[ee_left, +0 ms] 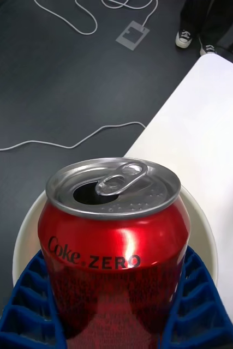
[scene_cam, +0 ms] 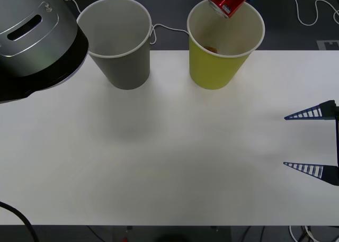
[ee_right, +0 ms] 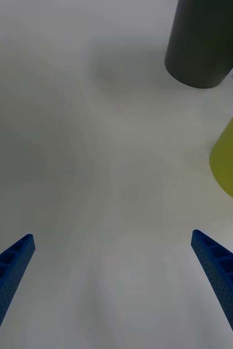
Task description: Put the can into the green bin and the plastic bottle into the gray bin
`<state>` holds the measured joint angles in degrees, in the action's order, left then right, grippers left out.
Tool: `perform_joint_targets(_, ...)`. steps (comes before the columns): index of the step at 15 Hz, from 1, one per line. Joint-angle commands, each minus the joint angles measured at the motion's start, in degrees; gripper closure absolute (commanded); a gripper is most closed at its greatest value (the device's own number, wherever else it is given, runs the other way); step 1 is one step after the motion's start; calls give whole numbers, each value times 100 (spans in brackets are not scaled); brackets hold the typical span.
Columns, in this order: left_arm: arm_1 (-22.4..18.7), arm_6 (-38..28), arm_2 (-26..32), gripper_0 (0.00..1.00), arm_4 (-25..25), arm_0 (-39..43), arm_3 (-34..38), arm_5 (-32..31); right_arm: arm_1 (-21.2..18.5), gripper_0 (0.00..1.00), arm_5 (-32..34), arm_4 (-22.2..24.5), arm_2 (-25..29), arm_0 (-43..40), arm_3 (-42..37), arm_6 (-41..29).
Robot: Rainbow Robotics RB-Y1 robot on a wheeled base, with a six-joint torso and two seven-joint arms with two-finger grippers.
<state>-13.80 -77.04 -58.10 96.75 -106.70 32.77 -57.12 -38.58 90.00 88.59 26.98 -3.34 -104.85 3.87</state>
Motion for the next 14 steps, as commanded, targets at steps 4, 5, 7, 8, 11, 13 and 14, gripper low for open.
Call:
perform_joint_targets(4,-88,207,1,0,-147,9,168,-62,0,0,0,0,0,0,0,0)
perform_joint_targets(5,-220,312,18,0,-218,9,353,-212,0,0,0,0,0,0,0,0)
perform_joint_targets(7,-492,488,106,0,-349,18,775,-572,0,0,0,0,0,0,0,0)
perform_joint_targets(8,-624,541,229,0,-393,53,959,-774,0,0,0,0,0,0,0,0)
perform_joint_targets(11,-976,910,1029,0,-349,527,1574,-1302,0,0,0,0,0,0,0,0)
perform_joint_targets(13,-1231,1103,1328,0,-341,853,2049,-1486,0,0,0,0,0,0,0,0)
perform_joint_targets(14,-1371,1112,1442,0,-332,1002,2295,-1557,0,0,0,0,0,0,0,0)
